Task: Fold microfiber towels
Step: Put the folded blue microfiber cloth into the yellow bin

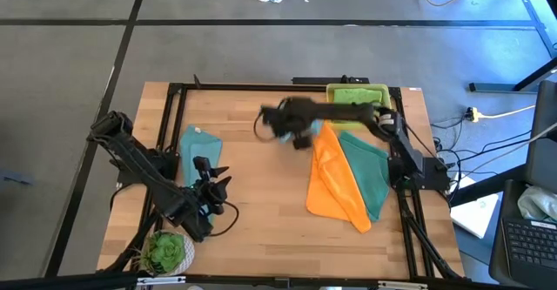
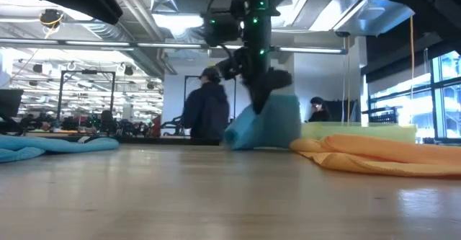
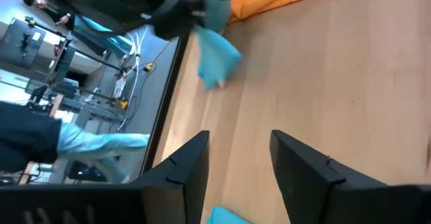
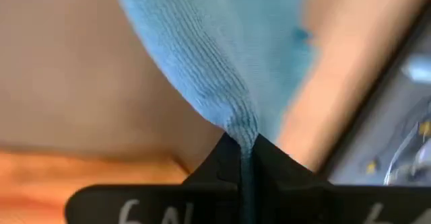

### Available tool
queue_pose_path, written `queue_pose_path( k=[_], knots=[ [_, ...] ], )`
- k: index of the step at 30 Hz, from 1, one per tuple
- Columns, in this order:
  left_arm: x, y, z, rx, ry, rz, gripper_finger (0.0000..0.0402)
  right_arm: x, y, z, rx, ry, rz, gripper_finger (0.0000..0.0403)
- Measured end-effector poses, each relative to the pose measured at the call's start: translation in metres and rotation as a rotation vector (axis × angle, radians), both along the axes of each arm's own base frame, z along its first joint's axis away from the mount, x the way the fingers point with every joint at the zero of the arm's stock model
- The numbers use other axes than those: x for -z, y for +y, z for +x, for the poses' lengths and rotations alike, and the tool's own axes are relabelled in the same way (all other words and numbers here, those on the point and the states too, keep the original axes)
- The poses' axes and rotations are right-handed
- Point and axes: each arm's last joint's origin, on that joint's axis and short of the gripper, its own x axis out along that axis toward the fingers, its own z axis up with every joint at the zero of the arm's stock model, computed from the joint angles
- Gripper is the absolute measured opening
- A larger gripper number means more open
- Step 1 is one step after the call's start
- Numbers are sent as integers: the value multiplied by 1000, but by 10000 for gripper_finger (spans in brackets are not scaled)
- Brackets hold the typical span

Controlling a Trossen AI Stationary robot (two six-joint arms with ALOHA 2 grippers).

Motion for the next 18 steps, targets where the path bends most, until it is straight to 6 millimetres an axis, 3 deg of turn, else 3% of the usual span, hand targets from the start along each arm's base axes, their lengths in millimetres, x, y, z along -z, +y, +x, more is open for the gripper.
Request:
queue_pose_path(
  k=[7,13,18],
  knots=[
    [0,-6,-5,11,-20,-24,149,-56,-68,-41,250,-1,20,8],
    [1,-9,-8,5,-38,-63,149,-95,-104,-81,342,-70,-24,8],
    [1,-12,-11,10,-46,-70,150,-110,-126,-110,388,-4,-131,8]
  ],
)
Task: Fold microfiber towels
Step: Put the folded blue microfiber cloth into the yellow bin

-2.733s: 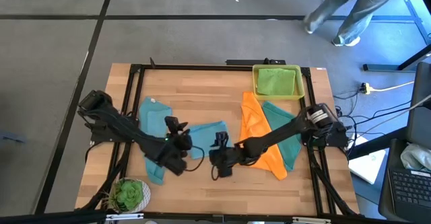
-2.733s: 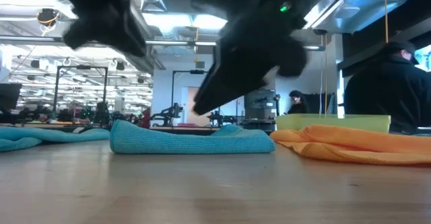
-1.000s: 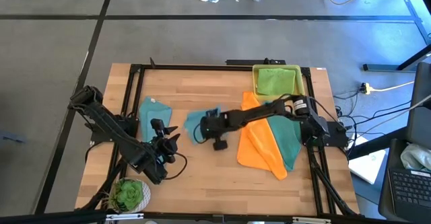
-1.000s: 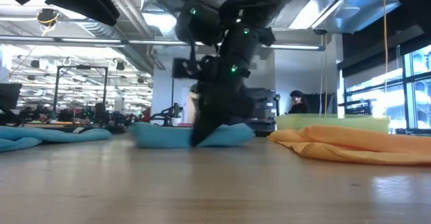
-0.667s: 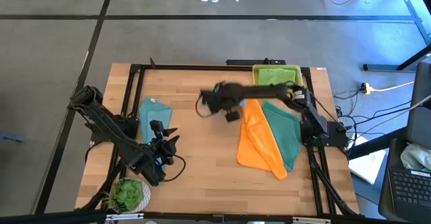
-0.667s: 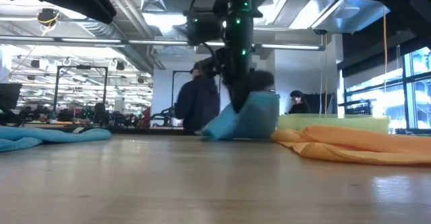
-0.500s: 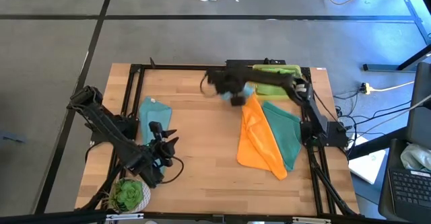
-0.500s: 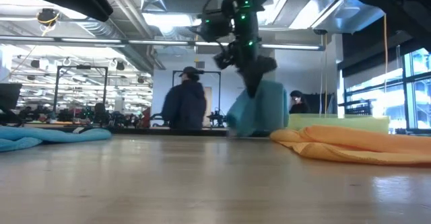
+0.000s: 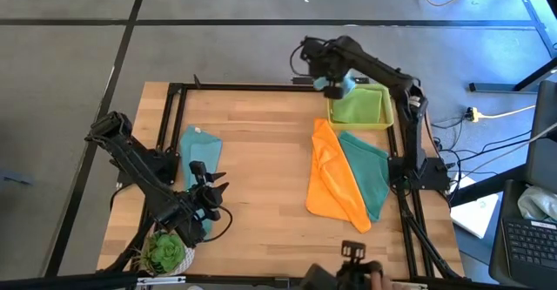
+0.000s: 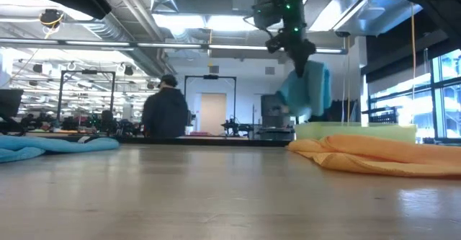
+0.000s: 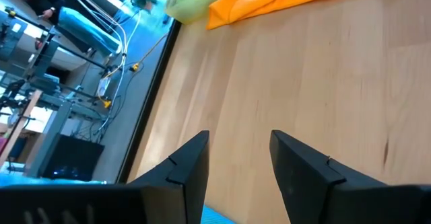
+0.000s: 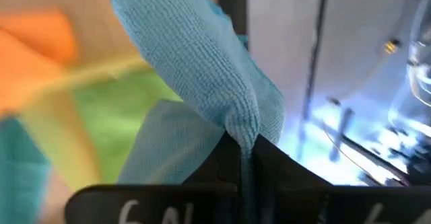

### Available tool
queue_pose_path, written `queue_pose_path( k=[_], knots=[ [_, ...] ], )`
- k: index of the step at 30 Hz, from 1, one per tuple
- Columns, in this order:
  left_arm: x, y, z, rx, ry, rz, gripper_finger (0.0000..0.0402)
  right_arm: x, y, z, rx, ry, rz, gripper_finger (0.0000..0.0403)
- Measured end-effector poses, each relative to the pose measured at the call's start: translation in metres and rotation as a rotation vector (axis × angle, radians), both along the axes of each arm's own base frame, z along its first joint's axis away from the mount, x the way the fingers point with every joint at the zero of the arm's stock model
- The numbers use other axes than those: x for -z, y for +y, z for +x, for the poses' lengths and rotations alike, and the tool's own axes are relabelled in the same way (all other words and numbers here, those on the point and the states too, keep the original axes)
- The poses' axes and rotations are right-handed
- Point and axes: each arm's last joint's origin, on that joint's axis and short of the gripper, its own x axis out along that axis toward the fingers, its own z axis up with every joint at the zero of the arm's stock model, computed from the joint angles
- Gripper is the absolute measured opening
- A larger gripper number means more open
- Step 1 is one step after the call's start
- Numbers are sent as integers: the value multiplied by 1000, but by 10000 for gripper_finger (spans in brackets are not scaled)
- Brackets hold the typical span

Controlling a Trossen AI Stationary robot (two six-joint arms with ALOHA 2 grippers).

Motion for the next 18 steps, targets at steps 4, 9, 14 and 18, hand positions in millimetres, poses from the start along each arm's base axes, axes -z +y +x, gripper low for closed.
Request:
queue_pose_path(
  k=[4,9,14,18],
  knots=[
    [0,0,0,0,-1,0,150,3,-11,-11,8,73,-16,8],
    [0,0,0,0,-1,0,150,25,-19,-26,-27,268,23,8],
    [0,0,0,-1,-2,0,150,53,-18,-31,-27,311,118,8],
    [-1,0,0,-13,-42,2,150,75,-15,-33,-8,314,164,8]
  ],
)
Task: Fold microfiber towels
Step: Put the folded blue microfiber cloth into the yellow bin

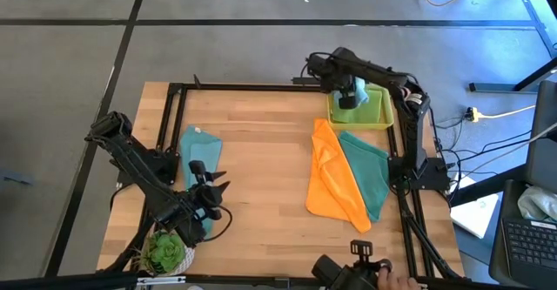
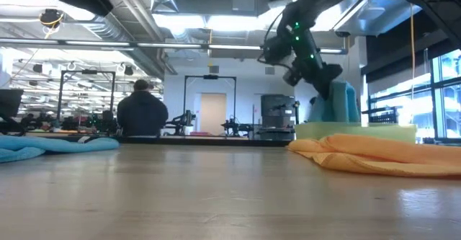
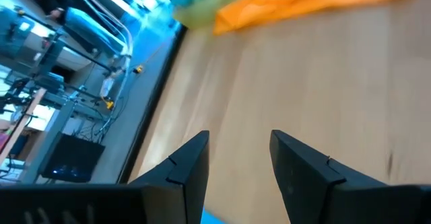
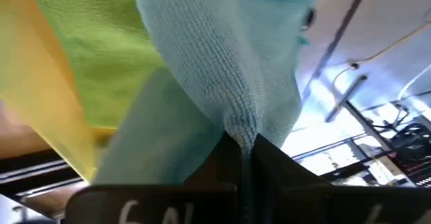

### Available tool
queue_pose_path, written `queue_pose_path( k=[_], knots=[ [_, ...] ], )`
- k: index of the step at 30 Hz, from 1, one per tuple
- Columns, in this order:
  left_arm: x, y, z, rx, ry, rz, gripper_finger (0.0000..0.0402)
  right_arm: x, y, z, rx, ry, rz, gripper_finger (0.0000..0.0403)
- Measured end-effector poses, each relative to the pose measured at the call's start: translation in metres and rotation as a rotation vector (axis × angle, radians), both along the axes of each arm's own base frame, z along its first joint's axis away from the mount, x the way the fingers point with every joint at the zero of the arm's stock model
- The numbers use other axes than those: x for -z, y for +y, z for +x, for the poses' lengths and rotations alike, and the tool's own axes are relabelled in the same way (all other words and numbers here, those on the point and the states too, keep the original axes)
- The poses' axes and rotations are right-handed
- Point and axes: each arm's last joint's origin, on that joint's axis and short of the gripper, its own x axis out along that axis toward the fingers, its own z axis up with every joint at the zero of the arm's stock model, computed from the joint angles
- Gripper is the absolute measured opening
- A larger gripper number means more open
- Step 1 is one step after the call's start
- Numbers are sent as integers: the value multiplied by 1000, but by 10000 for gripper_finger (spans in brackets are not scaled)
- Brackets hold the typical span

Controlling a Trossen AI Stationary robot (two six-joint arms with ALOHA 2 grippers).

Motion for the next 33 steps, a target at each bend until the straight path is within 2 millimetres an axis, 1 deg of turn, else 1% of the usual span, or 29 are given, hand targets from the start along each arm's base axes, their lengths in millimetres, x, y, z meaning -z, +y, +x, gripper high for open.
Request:
queue_pose_path(
  k=[3,5,7,11,14,17,21,23,27,30,33],
  knots=[
    [-1,1,3,-20,-116,22,150,7,2,-2,44,-1,-1,8],
    [0,2,8,-32,-194,47,150,7,1,-2,71,-12,-16,8],
    [0,4,13,-43,-226,70,150,6,0,-3,83,-33,-35,8],
    [3,12,24,-53,-159,85,150,0,-1,-7,74,-71,-88,8],
    [3,16,32,-55,-127,90,150,5,2,-13,87,-71,-60,8],
    [3,21,40,-48,-88,100,150,18,9,-21,110,-63,-10,8],
    [2,27,49,-41,-53,134,150,42,17,-26,131,-90,40,11],
    [1,30,53,-39,-32,146,150,51,19,-28,151,-97,38,30],
    [1,38,62,-35,9,155,150,60,20,-30,176,-108,24,92],
    [1,45,68,-34,40,154,150,58,20,-30,194,-122,9,138],
    [1,51,72,-31,70,143,150,43,20,-30,216,-172,-31,176]
  ],
)
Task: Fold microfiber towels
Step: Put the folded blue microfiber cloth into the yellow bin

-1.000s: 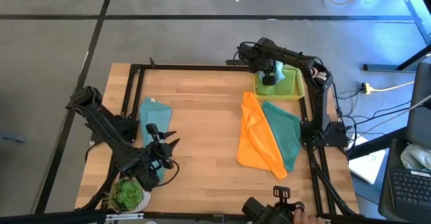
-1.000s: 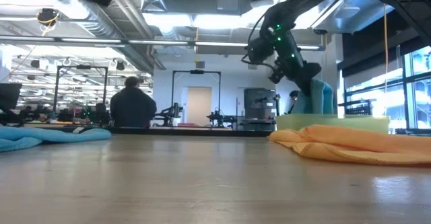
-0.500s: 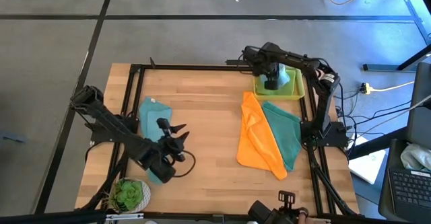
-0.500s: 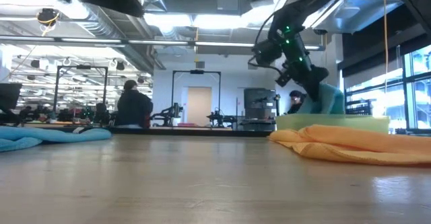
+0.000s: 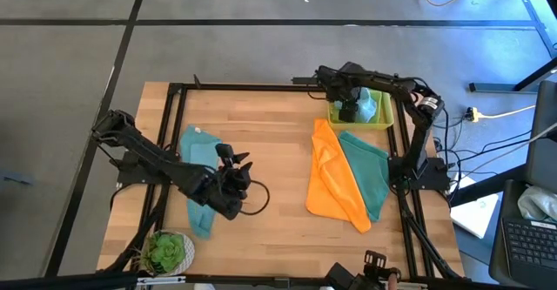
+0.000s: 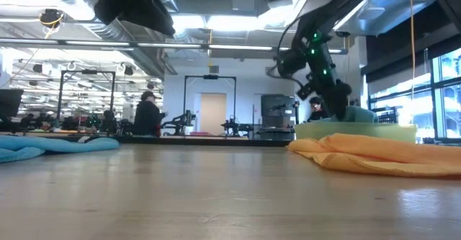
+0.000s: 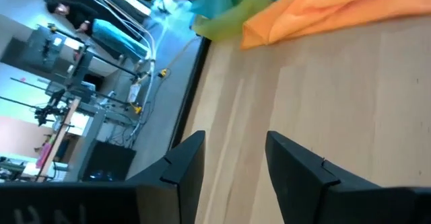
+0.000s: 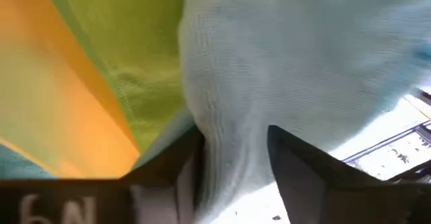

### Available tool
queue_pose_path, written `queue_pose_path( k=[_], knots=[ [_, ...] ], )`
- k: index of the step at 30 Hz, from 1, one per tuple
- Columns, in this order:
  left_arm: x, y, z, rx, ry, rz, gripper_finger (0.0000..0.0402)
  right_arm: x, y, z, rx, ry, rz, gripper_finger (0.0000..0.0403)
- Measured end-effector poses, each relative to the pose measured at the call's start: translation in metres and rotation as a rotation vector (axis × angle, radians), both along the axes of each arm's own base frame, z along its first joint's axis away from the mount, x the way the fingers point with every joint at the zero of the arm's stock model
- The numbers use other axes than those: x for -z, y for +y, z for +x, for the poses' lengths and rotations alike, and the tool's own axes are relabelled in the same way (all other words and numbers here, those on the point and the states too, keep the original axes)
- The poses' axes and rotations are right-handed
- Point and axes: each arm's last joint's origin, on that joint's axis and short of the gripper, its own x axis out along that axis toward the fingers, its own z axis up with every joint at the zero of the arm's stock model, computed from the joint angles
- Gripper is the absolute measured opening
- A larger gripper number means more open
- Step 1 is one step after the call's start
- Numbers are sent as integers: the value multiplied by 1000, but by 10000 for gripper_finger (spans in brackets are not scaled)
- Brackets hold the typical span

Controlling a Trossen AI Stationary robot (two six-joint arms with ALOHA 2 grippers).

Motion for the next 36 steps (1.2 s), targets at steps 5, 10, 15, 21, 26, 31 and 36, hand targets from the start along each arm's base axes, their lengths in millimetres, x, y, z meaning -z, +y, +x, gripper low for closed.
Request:
queue_pose_path(
  k=[5,10,15,21,26,31,36],
  knots=[
    [3,8,5,10,40,-55,150,-34,6,-7,48,-96,-81,213],
    [17,14,9,45,73,-82,150,-64,19,-21,218,-265,-91,221],
    [31,20,18,143,71,-177,150,-72,35,-36,407,-385,-66,222],
    [48,25,29,373,-20,-313,150,-53,57,-53,463,-372,-47,222],
    [50,34,32,383,-50,-328,150,-46,66,-57,500,-476,-41,222],
    [50,43,35,391,-51,-372,150,-29,69,-67,585,-376,-152,223],
    [50,43,35,404,-43,-372,150,-15,70,-67,585,-394,-147,223]
  ],
)
